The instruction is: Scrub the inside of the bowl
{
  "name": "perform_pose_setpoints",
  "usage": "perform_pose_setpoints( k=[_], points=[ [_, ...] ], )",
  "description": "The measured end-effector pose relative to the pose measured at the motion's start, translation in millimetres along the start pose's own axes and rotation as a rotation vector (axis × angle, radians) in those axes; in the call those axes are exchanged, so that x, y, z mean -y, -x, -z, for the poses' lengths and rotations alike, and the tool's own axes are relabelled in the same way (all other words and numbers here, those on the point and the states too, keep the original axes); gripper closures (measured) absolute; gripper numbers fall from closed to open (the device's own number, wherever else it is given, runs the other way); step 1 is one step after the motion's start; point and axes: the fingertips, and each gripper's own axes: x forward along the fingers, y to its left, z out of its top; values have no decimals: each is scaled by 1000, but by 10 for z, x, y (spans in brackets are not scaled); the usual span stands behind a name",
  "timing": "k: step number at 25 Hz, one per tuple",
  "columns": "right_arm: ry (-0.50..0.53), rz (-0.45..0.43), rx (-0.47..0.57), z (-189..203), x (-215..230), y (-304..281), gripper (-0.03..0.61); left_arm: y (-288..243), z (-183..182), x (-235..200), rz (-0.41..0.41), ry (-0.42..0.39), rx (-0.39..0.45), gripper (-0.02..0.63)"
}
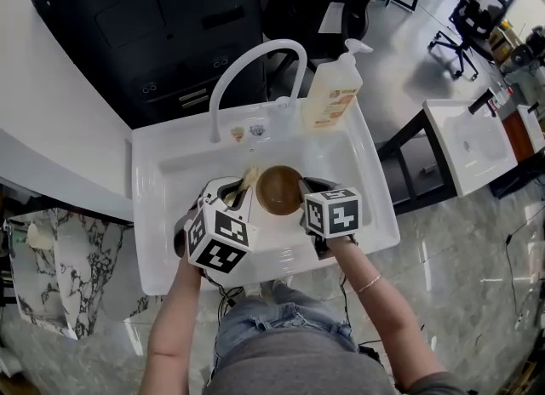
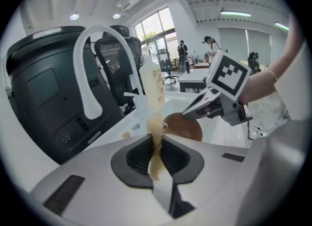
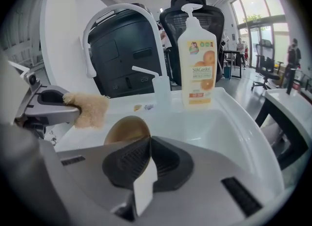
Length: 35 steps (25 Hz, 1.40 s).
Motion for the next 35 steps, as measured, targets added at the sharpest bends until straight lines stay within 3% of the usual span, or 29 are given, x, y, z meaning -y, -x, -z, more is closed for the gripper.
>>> perform_pose_setpoints(
  k=[8, 15, 29, 35],
  points=[
    [-24, -16, -2, 11, -65, -49, 557, 72, 184, -148, -41, 207, 83, 569],
    [-30, -70, -19, -7, -267, -141, 557, 206, 287, -224, -91, 296, 126, 569],
    [37, -248, -87, -131, -1218, -600, 557, 840, 740, -748, -324, 506, 227, 569],
    [22, -297, -119, -118, -1516, -788, 557, 1002, 978, -908, -380, 579, 245, 569]
  ],
)
